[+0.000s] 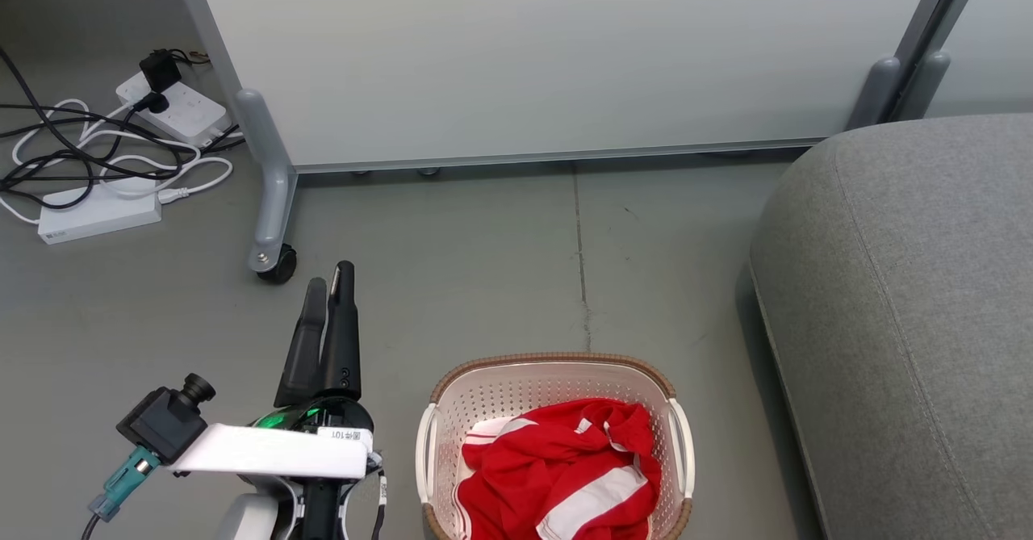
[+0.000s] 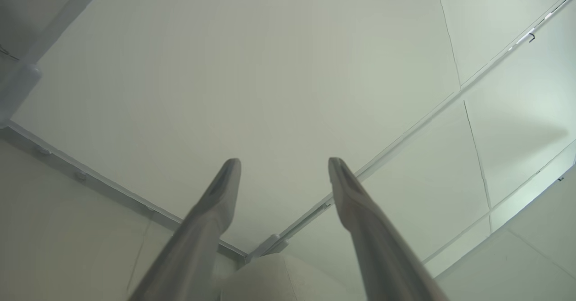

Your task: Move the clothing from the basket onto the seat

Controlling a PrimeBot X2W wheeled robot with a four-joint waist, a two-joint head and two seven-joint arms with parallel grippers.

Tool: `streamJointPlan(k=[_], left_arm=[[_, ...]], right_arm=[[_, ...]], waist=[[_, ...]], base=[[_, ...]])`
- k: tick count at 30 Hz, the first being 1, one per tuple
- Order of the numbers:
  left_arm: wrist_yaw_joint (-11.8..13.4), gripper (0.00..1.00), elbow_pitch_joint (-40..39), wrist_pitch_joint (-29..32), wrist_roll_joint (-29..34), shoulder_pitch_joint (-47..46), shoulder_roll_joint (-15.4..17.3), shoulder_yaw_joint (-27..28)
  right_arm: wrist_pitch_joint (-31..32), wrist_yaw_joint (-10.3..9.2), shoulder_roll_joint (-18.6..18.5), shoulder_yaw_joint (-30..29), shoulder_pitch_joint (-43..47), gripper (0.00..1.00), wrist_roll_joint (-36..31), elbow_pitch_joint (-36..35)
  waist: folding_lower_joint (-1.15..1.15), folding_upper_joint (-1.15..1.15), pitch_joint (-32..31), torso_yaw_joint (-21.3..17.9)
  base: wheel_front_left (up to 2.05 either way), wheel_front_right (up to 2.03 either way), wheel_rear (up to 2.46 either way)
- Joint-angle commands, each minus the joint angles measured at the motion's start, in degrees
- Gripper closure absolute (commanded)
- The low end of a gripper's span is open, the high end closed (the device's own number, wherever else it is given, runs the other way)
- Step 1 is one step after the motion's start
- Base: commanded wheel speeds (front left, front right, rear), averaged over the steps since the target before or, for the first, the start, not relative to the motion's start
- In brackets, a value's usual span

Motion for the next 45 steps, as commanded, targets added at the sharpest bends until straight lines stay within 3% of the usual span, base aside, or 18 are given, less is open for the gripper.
streamJointPlan(k=[1,8,27,35,45], left_arm=[[0.4,0.00,-1.0,0.0,2.8,-1.6,0.0,0.9],[1.3,0.00,-1.7,0.0,13.2,-1.8,0.1,2.1],[3.4,0.00,-1.9,0.0,32.7,-2.2,1.9,4.4],[5.2,0.00,0.5,1.2,38.4,-2.0,2.5,5.7],[7.1,0.00,1.0,5.2,40.8,-0.5,1.6,8.5]], right_arm=[[-2.0,0.07,-1.0,1.5,0.1,0.00,-2.6,-2.5],[-7.2,0.08,1.1,6.5,1.4,0.00,-9.9,-7.4],[-19.3,0.10,8.4,16.5,5.0,0.00,-23.6,-18.7],[-24.0,0.11,11.7,20.0,7.0,0.00,-27.4,-19.8],[-30.0,0.11,16.6,21.7,9.2,0.00,-29.8,-24.4]], waist=[[0.00,0.00,0.0,-0.1],[0.00,0.00,0.0,-0.1],[0.00,0.00,0.3,-0.1],[0.00,0.00,0.3,-0.3],[0.00,0.00,0.1,-0.5]], base=[[0.00,0.00,0.00],[0.00,0.00,0.00],[0.00,0.00,0.00],[0.00,0.00,0.00],[0.00,0.00,0.00]])
